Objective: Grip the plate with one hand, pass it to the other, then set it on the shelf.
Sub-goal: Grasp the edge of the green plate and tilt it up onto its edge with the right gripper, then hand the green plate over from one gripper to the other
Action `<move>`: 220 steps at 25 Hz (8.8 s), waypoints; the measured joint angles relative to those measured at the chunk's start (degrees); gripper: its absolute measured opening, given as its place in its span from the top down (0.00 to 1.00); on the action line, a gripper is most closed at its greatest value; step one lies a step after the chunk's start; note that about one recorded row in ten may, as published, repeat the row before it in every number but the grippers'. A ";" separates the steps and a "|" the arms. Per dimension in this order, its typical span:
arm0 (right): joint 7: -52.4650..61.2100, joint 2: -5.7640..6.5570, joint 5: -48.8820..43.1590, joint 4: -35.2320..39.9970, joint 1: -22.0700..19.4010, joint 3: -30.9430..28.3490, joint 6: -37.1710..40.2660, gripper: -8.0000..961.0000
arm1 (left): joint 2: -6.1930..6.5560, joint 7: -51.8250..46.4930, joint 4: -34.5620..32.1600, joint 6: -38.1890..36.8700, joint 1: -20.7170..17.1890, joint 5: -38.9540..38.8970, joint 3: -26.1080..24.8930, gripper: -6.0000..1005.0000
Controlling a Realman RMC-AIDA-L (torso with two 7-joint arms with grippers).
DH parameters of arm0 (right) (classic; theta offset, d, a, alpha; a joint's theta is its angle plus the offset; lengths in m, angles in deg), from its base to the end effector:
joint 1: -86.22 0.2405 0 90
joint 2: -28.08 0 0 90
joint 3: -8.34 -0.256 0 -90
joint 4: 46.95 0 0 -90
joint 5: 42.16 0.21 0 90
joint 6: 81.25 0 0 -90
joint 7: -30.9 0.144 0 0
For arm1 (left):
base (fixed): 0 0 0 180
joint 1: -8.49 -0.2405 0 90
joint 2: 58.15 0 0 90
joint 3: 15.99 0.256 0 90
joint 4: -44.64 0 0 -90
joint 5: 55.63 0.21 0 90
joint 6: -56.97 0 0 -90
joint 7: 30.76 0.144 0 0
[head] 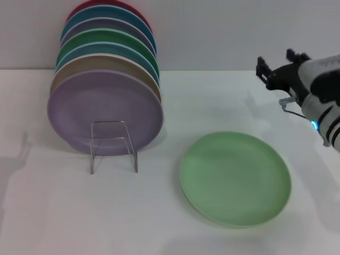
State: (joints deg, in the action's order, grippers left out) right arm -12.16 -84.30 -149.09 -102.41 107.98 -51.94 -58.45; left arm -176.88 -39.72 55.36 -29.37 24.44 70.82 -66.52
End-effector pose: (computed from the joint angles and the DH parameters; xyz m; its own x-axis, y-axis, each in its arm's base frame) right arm 0.2369 0.3957 -0.0166 0.8072 -0.1478 -0.5714 -0.5902 -0.1934 -0.7837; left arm -0.3420 0.2743 0.0303 0.6404 -0.3048 0.7050 0.7430 0.0132 -0.6692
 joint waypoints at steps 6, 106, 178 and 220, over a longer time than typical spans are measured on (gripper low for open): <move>-7.22 -5.00 -7.65 -8.09 -3.59 -22.92 -31.33 0.29 | 0.00 0.00 0.38 -0.04 -0.04 0.04 0.11 0.19; 10.17 -6.54 -36.86 -20.49 5.31 -58.62 -90.33 0.97 | 0.10 -0.49 1.73 -0.75 -0.54 -0.05 -0.10 0.21; 24.10 -7.51 -26.74 15.13 -19.81 30.05 56.82 0.94 | -0.19 -1.82 4.81 -10.39 -5.84 0.12 28.66 0.22; -14.98 -7.51 -0.21 1.72 -16.60 50.83 58.29 0.91 | -0.35 8.49 7.76 -1.61 -2.46 0.20 36.30 0.23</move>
State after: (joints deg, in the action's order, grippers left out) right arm -27.15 -91.80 -149.30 -100.70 91.38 -1.12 -0.16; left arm -177.23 -31.23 63.12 -30.98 21.98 71.01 -30.22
